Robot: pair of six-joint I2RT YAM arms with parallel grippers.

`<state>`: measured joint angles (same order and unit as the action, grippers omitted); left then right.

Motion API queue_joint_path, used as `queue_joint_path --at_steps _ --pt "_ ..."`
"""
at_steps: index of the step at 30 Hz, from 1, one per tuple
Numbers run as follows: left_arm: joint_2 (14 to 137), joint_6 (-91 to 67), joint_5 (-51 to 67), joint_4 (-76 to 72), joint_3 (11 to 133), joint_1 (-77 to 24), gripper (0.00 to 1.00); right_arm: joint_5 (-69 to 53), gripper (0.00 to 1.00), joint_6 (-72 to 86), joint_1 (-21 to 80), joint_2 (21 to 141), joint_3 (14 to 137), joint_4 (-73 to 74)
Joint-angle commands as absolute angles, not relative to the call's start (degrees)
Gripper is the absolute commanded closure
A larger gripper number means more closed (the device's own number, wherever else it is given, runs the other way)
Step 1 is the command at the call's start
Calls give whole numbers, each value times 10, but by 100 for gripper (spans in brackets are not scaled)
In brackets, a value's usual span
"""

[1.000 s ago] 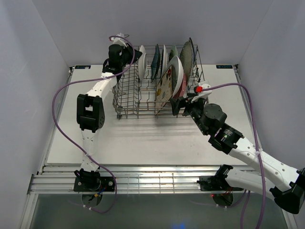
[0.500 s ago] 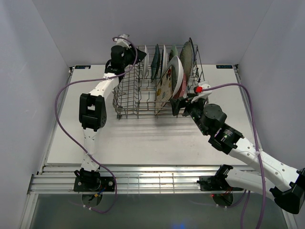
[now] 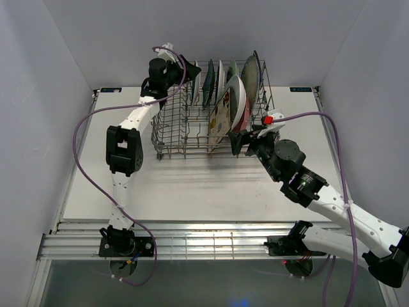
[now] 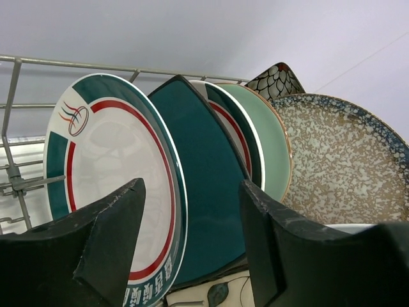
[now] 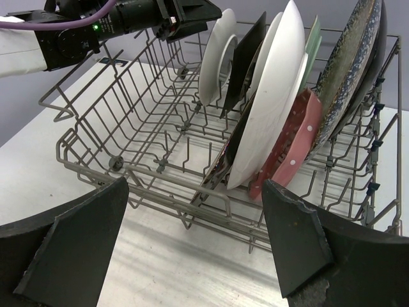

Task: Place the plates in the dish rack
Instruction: Insert the plate into the dish rack, then reset both arms

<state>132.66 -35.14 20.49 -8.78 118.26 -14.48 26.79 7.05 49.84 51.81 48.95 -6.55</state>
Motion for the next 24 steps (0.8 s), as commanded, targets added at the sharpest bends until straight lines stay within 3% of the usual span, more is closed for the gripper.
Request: queue_joint_path --at_steps 1,5,13,20,24 --pt "1255 -335 217 -84 1189 -145 29 266 10 67 497 505 489 -89" --pt "1214 -317 232 -83 1159 -144 25 263 10 66 497 507 491 -86" --pt "1146 -271 257 -82 1113 -142 2 258 10 55 497 525 503 -86" --pt "1082 -231 287 -42 1079 -129 2 279 10 53 497 530 501 -93" --pt "1001 -180 260 -61 964 -127 2 280 10 54 497 520 493 -99"
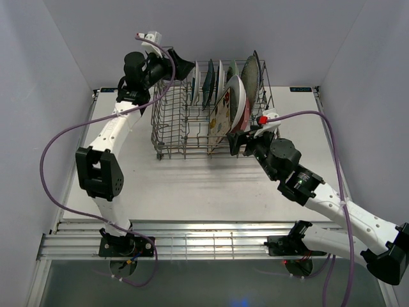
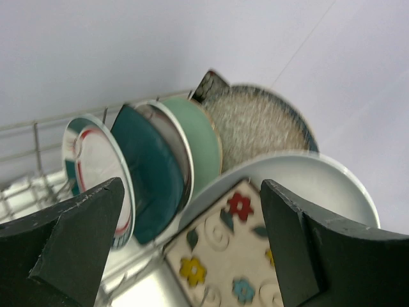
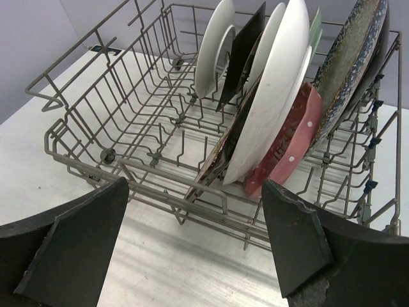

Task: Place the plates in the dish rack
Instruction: Reset both arms

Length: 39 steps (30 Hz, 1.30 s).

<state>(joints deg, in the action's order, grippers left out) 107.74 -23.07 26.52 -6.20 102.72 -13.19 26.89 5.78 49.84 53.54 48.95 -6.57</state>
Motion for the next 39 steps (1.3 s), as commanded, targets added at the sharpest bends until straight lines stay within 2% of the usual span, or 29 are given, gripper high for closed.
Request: queue_joint_path --at_steps 1,7,11,19,23,31,36,39 --pt "984 -161 256 -66 945 -125 2 281 10 54 497 519 491 -101" --pt "871 -120 253 -6 876 -115 2 286 10 55 496 515 487 -106" --pt "782 -91 259 -9 762 -113 2 301 10 62 497 526 495 -94" --pt "613 -19 180 50 629 -111 2 288 10 79 497 530 481 -99" --pt "535 20 149 31 543 -110 2 303 10 93 497 514 447 -101" --pt "484 71 100 13 409 -109 2 291 10 125 497 481 347 -135" --pt "456 90 76 18 375 -109 2 282 10 134 497 476 323 -145" --pt "442 85 104 32 360 -108 2 277 10 135 497 466 307 -155"
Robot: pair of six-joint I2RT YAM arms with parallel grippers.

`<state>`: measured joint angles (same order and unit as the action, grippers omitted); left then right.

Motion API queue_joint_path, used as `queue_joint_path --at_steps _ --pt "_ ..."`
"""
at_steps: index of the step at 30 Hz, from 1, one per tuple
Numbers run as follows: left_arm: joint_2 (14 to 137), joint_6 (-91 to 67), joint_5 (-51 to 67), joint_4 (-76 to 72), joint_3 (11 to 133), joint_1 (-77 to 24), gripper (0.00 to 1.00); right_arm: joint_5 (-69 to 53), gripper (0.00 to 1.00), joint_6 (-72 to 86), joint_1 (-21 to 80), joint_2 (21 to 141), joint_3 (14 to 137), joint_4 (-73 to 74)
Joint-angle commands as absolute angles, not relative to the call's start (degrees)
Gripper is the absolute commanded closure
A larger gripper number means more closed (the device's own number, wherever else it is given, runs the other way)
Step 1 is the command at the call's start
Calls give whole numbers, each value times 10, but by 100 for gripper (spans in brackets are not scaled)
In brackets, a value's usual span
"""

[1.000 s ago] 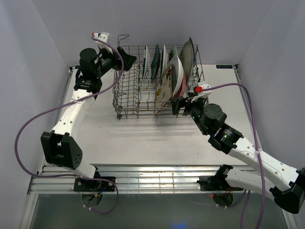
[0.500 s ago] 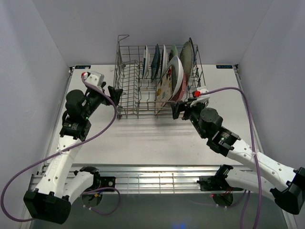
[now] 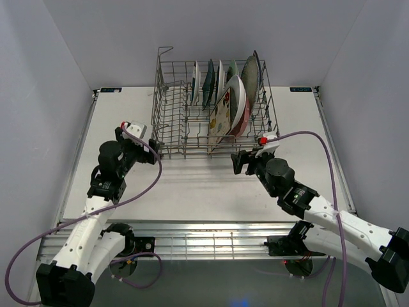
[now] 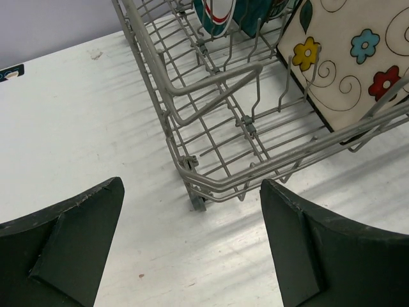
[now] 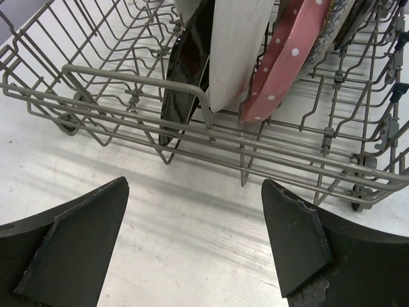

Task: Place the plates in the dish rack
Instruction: Reset both arms

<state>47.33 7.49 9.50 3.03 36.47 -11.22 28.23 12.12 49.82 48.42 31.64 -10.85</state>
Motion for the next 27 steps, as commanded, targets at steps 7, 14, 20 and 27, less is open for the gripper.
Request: queue_joint_path --at_steps 7,14,20,27 --pt "406 82 176 34 333 -97 2 270 10 147 497 441 291 -154" --pt "381 88 244 30 309 -93 2 272 10 147 497 416 277 -156" --pt "356 89 263 32 301 -93 2 272 10 149 497 411 272 -156" --pt "351 82 257 24 299 -93 2 261 10 150 497 397 269 -153"
